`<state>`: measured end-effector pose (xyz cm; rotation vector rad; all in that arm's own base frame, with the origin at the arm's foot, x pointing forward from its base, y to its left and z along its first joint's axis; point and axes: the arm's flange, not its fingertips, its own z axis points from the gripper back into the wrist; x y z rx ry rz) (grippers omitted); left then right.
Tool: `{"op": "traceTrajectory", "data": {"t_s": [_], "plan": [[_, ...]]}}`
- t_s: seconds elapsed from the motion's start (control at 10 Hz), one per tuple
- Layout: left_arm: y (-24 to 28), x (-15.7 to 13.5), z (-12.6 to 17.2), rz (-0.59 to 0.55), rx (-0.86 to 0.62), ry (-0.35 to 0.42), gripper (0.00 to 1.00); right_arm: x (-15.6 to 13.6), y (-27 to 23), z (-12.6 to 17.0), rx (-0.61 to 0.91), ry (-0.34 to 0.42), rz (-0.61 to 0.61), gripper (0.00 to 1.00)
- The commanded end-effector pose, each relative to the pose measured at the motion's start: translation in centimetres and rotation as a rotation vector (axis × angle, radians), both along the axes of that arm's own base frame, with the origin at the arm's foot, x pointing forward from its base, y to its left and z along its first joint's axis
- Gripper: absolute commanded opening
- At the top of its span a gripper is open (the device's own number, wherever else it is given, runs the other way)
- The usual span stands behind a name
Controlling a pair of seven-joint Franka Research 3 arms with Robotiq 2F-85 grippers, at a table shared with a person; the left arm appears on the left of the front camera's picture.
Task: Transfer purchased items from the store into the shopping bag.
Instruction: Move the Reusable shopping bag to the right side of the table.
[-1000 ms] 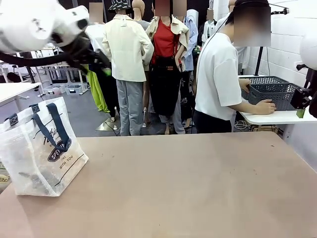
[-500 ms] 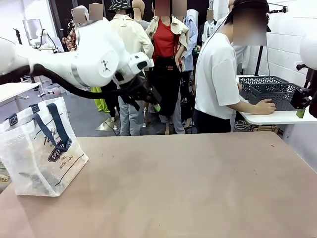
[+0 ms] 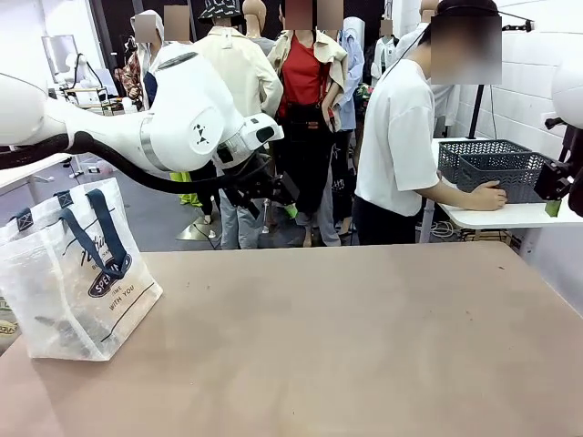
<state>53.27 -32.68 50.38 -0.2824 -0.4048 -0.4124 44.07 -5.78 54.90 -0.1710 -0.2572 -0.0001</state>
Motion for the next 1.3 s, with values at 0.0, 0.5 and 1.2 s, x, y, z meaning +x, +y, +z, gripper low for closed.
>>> {"op": "traceTrajectory", "data": {"t_s": [0.0,0.5,1.2], "plan": [[0.01,0.03,0.12,-0.001,0.000,-0.013,1.00,0.01,-0.12,0.06,-0.019,0.008,0.008,1.00],[0.01,0.03,0.12,-0.001,0.000,-0.013,1.00,0.01,-0.12,0.06,-0.019,0.008,0.008,1.00],[0.01,0.03,0.12,-0.001,0.000,-0.013,1.00,0.01,-0.12,0.06,-0.019,0.008,0.008,1.00]]}}
